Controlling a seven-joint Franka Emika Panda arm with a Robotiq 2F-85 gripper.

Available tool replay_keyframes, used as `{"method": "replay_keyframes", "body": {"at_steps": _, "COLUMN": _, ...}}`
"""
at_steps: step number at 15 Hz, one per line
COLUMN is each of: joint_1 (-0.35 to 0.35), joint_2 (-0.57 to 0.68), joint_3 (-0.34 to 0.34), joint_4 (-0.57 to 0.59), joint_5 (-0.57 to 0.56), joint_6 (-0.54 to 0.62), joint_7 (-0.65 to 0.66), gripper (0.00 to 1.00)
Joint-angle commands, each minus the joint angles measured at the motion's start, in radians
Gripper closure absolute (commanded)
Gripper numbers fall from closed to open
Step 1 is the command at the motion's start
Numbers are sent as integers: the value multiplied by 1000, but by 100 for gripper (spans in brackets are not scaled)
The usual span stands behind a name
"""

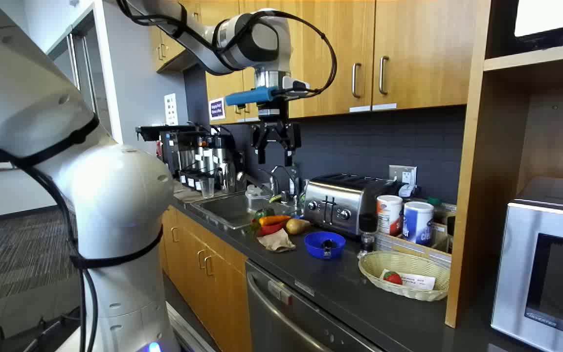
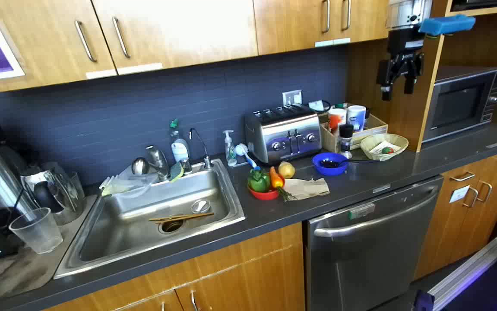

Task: Open the top left cabinet door

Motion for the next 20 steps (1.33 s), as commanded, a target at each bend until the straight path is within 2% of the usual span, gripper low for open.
{"method": "replay_keyframes", "body": {"at_steps": 1, "joint_1": 1, "joint_2": 0, "joint_3": -1, "joint_4": 2, "joint_5": 0, "joint_6": -2, "joint_7": 1, "gripper": 0}}
{"method": "replay_keyframes", "body": {"at_steps": 13, "joint_1": 3, "joint_2": 4, "joint_3": 2, "joint_4": 1, "joint_5": -6, "joint_6": 0, "joint_7": -4, "gripper": 0}}
{"method": "replay_keyframes", "body": {"at_steps": 20, "joint_1": 53, "joint_2": -36, "joint_3": 8, "joint_4": 0, "joint_5": 10, "joint_6": 115, "joint_7": -62, "gripper": 0}}
